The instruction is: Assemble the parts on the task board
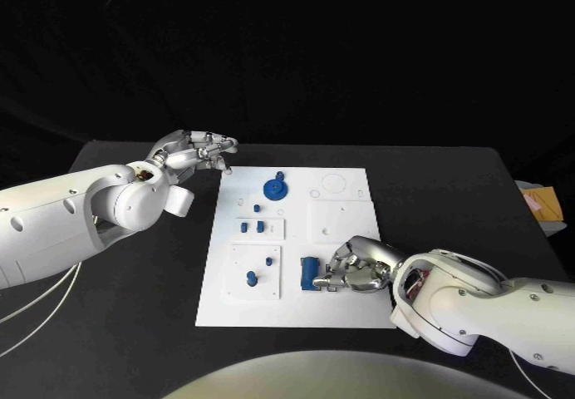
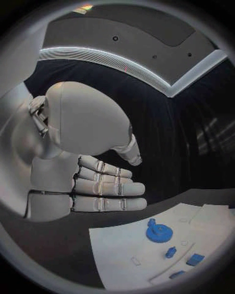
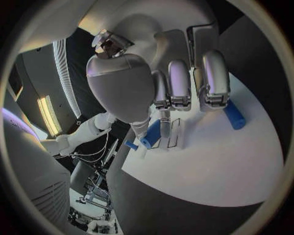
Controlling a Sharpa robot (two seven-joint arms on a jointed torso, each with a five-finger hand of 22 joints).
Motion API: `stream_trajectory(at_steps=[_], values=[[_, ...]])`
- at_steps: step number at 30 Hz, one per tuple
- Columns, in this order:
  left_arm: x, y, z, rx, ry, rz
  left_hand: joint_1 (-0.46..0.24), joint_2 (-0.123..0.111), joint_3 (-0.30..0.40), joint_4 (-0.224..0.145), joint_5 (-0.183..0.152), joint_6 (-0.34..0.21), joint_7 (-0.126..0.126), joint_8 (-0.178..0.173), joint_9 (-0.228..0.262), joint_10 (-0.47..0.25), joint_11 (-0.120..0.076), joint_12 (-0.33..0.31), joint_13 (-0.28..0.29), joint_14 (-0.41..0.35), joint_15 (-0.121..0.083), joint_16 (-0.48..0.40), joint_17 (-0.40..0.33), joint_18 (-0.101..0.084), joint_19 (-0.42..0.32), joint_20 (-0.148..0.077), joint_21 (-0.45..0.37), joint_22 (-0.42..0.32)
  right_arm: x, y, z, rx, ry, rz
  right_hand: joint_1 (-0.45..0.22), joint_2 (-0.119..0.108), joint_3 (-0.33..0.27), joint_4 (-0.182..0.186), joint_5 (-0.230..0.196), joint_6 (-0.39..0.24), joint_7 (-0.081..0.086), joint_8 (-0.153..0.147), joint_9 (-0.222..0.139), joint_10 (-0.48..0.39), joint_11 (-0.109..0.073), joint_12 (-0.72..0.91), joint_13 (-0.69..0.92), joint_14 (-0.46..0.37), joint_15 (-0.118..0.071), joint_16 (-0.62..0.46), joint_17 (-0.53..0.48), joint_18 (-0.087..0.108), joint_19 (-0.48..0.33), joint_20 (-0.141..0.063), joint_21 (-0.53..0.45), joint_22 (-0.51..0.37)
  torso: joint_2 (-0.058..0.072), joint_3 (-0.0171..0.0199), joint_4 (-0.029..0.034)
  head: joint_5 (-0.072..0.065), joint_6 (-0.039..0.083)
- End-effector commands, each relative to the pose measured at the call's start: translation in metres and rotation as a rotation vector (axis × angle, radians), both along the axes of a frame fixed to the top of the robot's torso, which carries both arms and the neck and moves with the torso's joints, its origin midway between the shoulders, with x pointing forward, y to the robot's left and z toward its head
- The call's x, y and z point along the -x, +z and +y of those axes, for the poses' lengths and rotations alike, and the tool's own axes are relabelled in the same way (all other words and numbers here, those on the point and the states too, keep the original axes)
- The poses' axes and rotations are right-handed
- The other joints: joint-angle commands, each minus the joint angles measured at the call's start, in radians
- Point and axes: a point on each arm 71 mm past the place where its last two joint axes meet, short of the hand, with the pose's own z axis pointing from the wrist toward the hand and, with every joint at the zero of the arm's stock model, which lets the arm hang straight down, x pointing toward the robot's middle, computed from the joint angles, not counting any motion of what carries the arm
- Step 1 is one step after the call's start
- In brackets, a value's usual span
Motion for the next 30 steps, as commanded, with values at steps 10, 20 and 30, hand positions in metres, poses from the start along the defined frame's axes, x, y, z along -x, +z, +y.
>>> stream_trajectory(at_steps=[10,20,30], values=[[0.0008,0.0005,-0.0016,0.009,-0.017,-0.001,-0.001,0.011,0.0,0.009,0.004,-0.007,0.001,-0.006,0.001,-0.006,-0.001,0.005,0.001,-0.004,0.002,-0.005,0.0,0.013,0.006,0.003,-0.005,-0.002,-0.0011,-0.0015,0.0,0.039,0.02,-0.008,0.05,0.014,-0.011,-0.001,0.024,0.005,-0.012,0.011,-0.002,0.076,-0.011,0.006,0.229,0.104,-0.008,0.004,0.263,-0.014,0.105,-0.011,0.003,0.263,0.0,-0.001,0.0005,-0.002,-0.004],[0.0012,0.0002,-0.0003,0.008,-0.016,0.002,-0.001,0.011,0.0,0.009,0.004,-0.007,0.001,-0.006,0.001,-0.006,-0.001,0.005,0.001,-0.004,0.002,-0.005,0.0,0.013,0.006,0.003,-0.005,-0.002,-0.0011,-0.0009,-0.0041,0.04,0.015,-0.012,0.115,0.024,0.007,-0.002,0.077,-0.001,-0.017,0.015,-0.008,0.076,-0.017,0.006,0.229,0.104,-0.013,0.004,0.263,-0.014,0.105,-0.016,0.003,0.263,0.0,-0.0006,0.0003,0.001,-0.005],[0.0016,-0.0001,0.0011,0.006,-0.015,0.004,-0.002,0.012,0.0,0.012,0.004,-0.007,0.001,-0.006,0.002,-0.006,-0.001,0.005,0.001,-0.004,0.002,-0.005,0.0,0.013,0.006,0.003,-0.006,-0.003,0.0005,-0.0001,-0.0053,0.024,0.021,0.0,0.118,0.012,0.008,0.005,0.131,-0.004,-0.015,0.015,-0.015,0.076,-0.016,0.005,0.229,0.104,-0.013,0.004,0.263,-0.014,0.105,-0.017,0.003,0.263,0.0,0.0,-0.0003,0.002,-0.006]])
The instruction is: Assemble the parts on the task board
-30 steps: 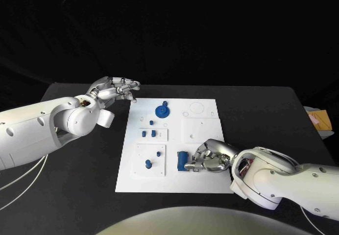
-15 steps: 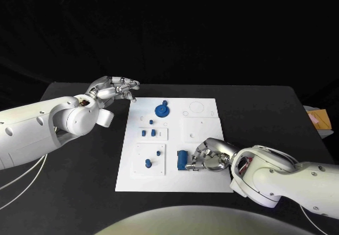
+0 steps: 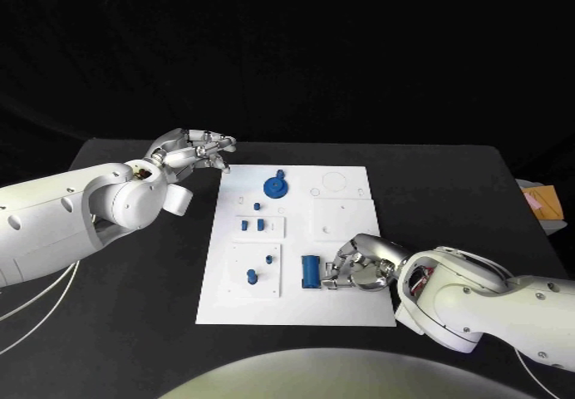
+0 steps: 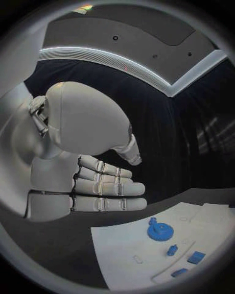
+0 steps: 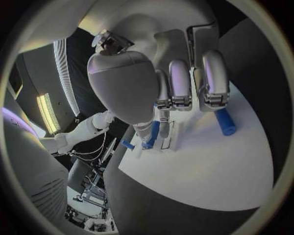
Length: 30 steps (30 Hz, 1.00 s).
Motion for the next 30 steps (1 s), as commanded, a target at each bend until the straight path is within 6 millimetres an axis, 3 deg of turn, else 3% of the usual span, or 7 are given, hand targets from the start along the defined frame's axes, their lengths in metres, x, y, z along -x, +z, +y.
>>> stream_trajectory(at_steps=[1,13,22,30], values=[[0.001,0.001,-0.003,0.01,-0.019,0.0,0.002,0.008,0.0,0.006,0.004,-0.007,0.001,-0.006,0.001,-0.006,-0.001,0.005,0.001,-0.004,0.002,-0.005,0.0,0.013,0.006,0.003,-0.005,-0.001,0.002,0.0,0.002,-0.003,0.025,0.01,0.011,0.007,-0.002,0.005,0.006,-0.001,0.0,0.003,-0.001,0.075,-0.007,-0.003,0.226,0.104,-0.006,0.004,0.263,-0.014,0.105,-0.01,0.003,0.263,0.0,0.0004,0.0,0.001,0.0],[0.001,0.001,-0.001,0.009,-0.016,-0.001,0.002,0.008,0.0,0.006,0.004,-0.007,0.001,-0.006,0.001,-0.006,-0.001,0.005,0.001,-0.004,0.002,-0.005,0.0,0.013,0.006,0.003,-0.005,-0.001,0.001,0.004,-0.008,-0.011,0.009,-0.009,-0.002,-0.001,-0.01,0.004,-0.001,0.0,0.001,0.004,-0.003,0.075,-0.006,-0.004,0.226,0.104,-0.005,0.004,0.263,-0.014,0.105,-0.009,0.003,0.263,0.0,-0.0002,0.0003,-0.001,0.001],[0.001,0.001,-0.002,0.012,-0.018,-0.006,0.001,0.008,0.0,0.008,0.004,-0.008,0.001,-0.006,0.001,-0.007,-0.001,0.006,0.0,-0.005,0.002,-0.005,0.0,0.013,0.006,0.003,-0.007,-0.002,-0.003,0.01,-0.015,-0.002,0.012,-0.037,0.006,-0.008,-0.011,0.001,-0.032,0.001,0.0,0.007,-0.005,0.074,-0.006,-0.004,0.225,0.104,-0.005,0.004,0.263,-0.014,0.105,-0.009,0.003,0.263,0.0,0.0007,-0.0001,-0.003,0.002],[0.001,0.002,-0.002,0.015,-0.018,-0.012,0.002,0.008,-0.001,0.008,0.004,-0.008,0.001,-0.006,0.001,-0.007,-0.001,0.006,0.0,-0.005,0.002,-0.005,0.0,0.013,0.007,0.003,-0.007,-0.002,-0.008,0.016,-0.039,0.03,-0.055,-0.069,0.03,-0.017,-0.009,-0.001,-0.043,-0.019,0.008,-0.004,-0.01,0.062,-0.001,-0.021,0.214,0.104,-0.002,0.004,0.263,-0.014,0.105,-0.007,0.003,0.263,0.001,-0.0006,0.0016,-0.014,0.006]])
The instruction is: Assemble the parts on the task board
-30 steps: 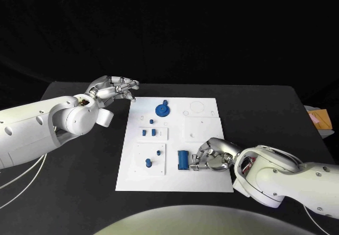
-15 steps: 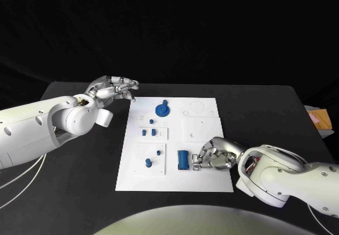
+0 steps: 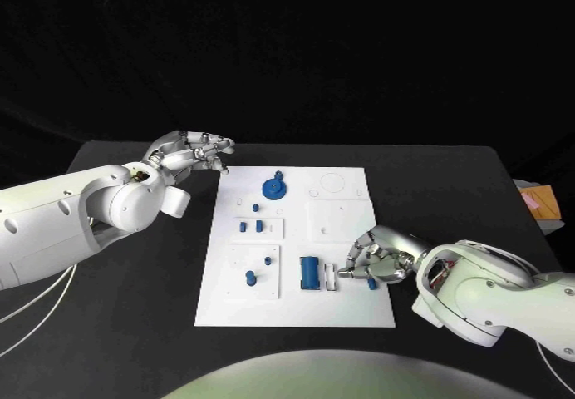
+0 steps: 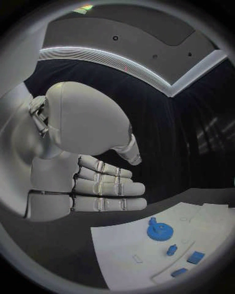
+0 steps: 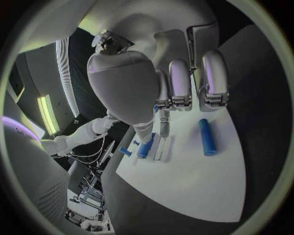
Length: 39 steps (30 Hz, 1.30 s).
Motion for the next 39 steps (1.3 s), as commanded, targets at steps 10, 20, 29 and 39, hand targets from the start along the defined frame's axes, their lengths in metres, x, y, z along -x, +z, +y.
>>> stream_trajectory(at_steps=[10,20,29,39], values=[[0.001,0.002,-0.001,0.017,-0.017,-0.019,0.003,0.007,0.002,0.005,0.004,-0.008,0.001,-0.006,0.002,-0.007,-0.001,0.006,0.0,-0.005,0.002,-0.005,0.0,0.013,0.007,0.003,-0.004,-0.001,-0.007,0.019,-0.036,0.084,-0.052,-0.106,0.011,-0.008,-0.009,0.001,-0.011,-0.012,0.005,-0.005,0.006,0.056,0.004,-0.022,0.208,0.104,0.002,0.004,0.263,-0.014,0.105,-0.004,0.003,0.263,0.0,-0.0003,-0.0001,-0.018,0.001],[0.001,0.002,-0.001,0.018,-0.018,-0.019,0.004,0.005,0.001,0.005,0.004,-0.008,0.0,-0.006,0.002,-0.008,-0.002,0.007,0.001,-0.005,0.002,-0.005,0.0,0.013,0.007,0.003,-0.005,-0.002,0.004,0.01,-0.047,0.192,-0.045,-0.142,-0.003,-0.011,-0.018,0.005,-0.019,-0.013,0.008,-0.006,0.011,0.056,0.007,-0.022,0.208,0.104,0.005,0.004,0.263,-0.014,0.105,-0.001,0.003,0.263,0.0,-0.0004,-0.0011,-0.025,0.002],[0.002,0.002,0.0,0.017,-0.016,-0.019,0.004,0.005,0.001,0.005,0.004,-0.008,0.0,-0.006,0.002,-0.008,-0.002,0.007,0.001,-0.005,0.002,-0.005,0.0,0.013,0.007,0.003,-0.005,-0.002,0.012,-0.005,-0.04,0.235,-0.014,-0.135,-0.014,-0.014,-0.025,0.004,-0.022,-0.021,0.012,-0.013,0.011,0.056,0.01,-0.024,0.207,0.104,0.008,0.004,0.263,-0.014,0.105,0.002,0.003,0.263,0.0,0.0003,0.0008,-0.025,0.001],[0.002,0.002,0.001,0.017,-0.016,-0.017,0.004,0.005,0.001,0.005,0.004,-0.008,0.0,-0.006,0.002,-0.008,-0.002,0.007,0.001,-0.005,0.002,-0.005,0.0,0.013,0.007,0.003,-0.005,-0.002,0.014,-0.015,-0.035,0.255,0.002,-0.111,-0.024,-0.014,-0.031,0.005,-0.024,-0.023,0.014,-0.018,0.012,0.054,0.013,-0.025,0.206,0.104,0.01,0.004,0.263,-0.014,0.105,0.004,0.003,0.263,0.001,-0.0005,0.001,-0.024,0.0]])
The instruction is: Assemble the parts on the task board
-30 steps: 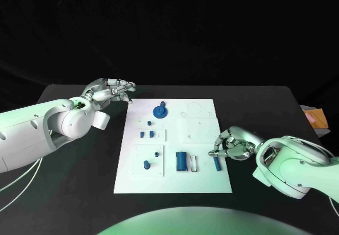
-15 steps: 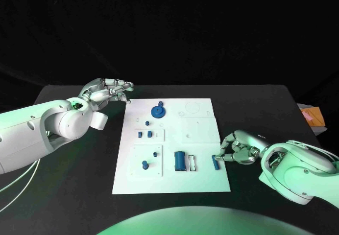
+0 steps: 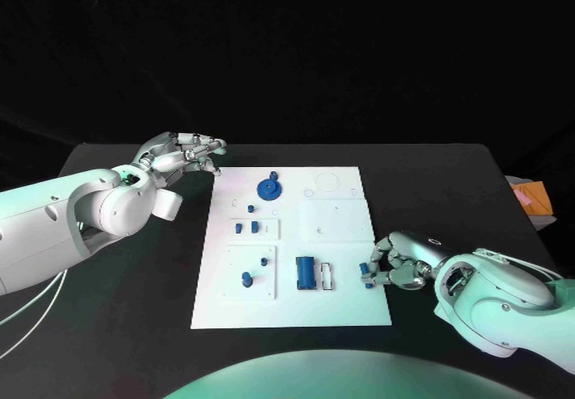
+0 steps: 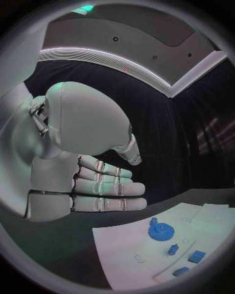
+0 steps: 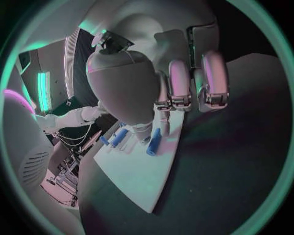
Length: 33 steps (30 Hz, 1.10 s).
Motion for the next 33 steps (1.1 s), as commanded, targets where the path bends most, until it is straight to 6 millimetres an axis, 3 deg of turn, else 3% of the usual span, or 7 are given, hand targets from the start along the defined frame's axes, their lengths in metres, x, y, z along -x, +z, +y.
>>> stream_trajectory(at_steps=[1,12,21,23,26,31,33], values=[[0.001,0.001,-0.003,0.014,-0.019,-0.009,0.004,0.005,0.001,0.005,0.004,-0.008,0.0,-0.006,0.001,-0.008,-0.002,0.007,0.001,-0.005,0.002,-0.005,0.0,0.013,0.007,0.003,-0.005,-0.001,0.001,-0.004,0.002,0.044,0.019,0.006,-0.012,0.0,-0.007,0.001,-0.007,-0.006,0.0,-0.005,0.002,0.052,0.008,-0.002,0.206,0.101,0.007,0.004,0.263,-0.014,0.105,0.004,0.003,0.263,0.0,-0.0003,0.0003,0.0,-0.001],[0.001,0.001,-0.002,0.013,-0.018,-0.007,0.005,0.005,0.001,0.005,0.004,-0.008,0.0,-0.006,0.001,-0.008,-0.002,0.008,0.001,-0.005,0.002,-0.005,0.0,0.013,0.008,0.003,-0.006,-0.002,0.006,-0.018,0.011,0.069,0.05,0.03,0.013,0.002,-0.002,-0.007,-0.003,-0.005,-0.002,-0.01,0.005,0.051,0.008,-0.004,0.205,0.101,0.007,0.004,0.263,-0.014,0.105,0.006,0.003,0.263,0.0,0.0002,0.0,0.002,-0.002],[0.001,0.001,-0.001,0.012,-0.017,-0.006,0.005,0.005,0.001,0.005,0.004,-0.008,0.0,-0.006,0.001,-0.008,-0.002,0.008,0.001,-0.005,0.002,-0.005,0.0,0.013,0.008,0.003,-0.006,-0.002,0.006,-0.021,0.013,0.095,0.07,0.03,0.194,0.009,0.084,-0.047,-0.003,0.01,-0.01,-0.039,0.004,0.049,0.0,-0.005,0.206,0.101,0.0,0.004,0.263,-0.014,0.105,0.0,0.003,0.263,0.0,-0.0002,-0.0004,0.003,-0.002],[0.001,0.001,-0.001,0.012,-0.017,-0.006,0.005,0.005,0.001,0.005,0.004,-0.008,0.0,-0.006,0.001,-0.008,-0.002,0.008,0.001,-0.005,0.002,-0.005,0.0,0.013,0.008,0.003,-0.006,-0.002,0.007,-0.021,0.014,0.096,0.071,0.025,0.242,0.008,0.141,-0.058,0.001,0.02,-0.012,-0.05,0.001,0.048,-0.002,-0.006,0.206,0.101,-0.002,0.004,0.263,-0.014,0.105,-0.003,0.003,0.263,0.0,-0.0005,-0.0006,0.003,-0.002],[0.001,0.001,-0.001,0.012,-0.017,-0.006,0.005,0.005,0.001,0.005,0.004,-0.008,0.0,-0.006,0.001,-0.008,-0.002,0.008,0.001,-0.005,0.002,-0.005,0.0,0.013,0.008,0.003,-0.006,-0.002,0.007,-0.02,0.014,0.089,0.066,0.021,0.254,-0.019,0.237,-0.057,0.041,0.021,-0.008,-0.054,0.009,0.05,0.003,-0.005,0.207,0.101,0.0,0.004,0.263,-0.014,0.105,-0.002,0.003,0.263,-0.001,0.0,-0.0004,0.003,-0.001],[0.001,0.001,-0.001,0.011,-0.017,-0.005,0.004,0.007,0.001,0.007,0.004,-0.008,0.001,-0.005,0.002,-0.008,-0.002,0.009,0.001,-0.005,0.002,-0.005,0.0,0.013,0.009,0.003,-0.007,-0.002,0.009,-0.018,0.015,0.055,0.045,0.033,0.164,-0.093,0.458,-0.038,0.083,-0.004,-0.009,-0.03,0.061,0.054,0.002,-0.002,0.209,0.101,0.0,0.004,0.263,-0.014,0.105,0.0,0.003,0.263,-0.001,0.0001,-0.0002,0.003,-0.002],[0.001,0.001,-0.001,0.011,-0.016,-0.005,0.004,0.007,0.001,0.007,0.004,-0.008,0.001,-0.005,0.002,-0.008,-0.002,0.009,0.001,-0.005,0.002,-0.005,0.0,0.013,0.009,0.003,-0.007,-0.002,0.009,-0.017,0.015,0.032,0.033,0.044,0.11,-0.127,0.557,-0.048,0.087,-0.01,-0.01,-0.018,0.083,0.055,0.002,-0.002,0.21,0.101,-0.001,0.004,0.263,-0.014,0.105,0.0,0.003,0.263,0.0,0.0001,-0.0003,0.003,-0.001]])
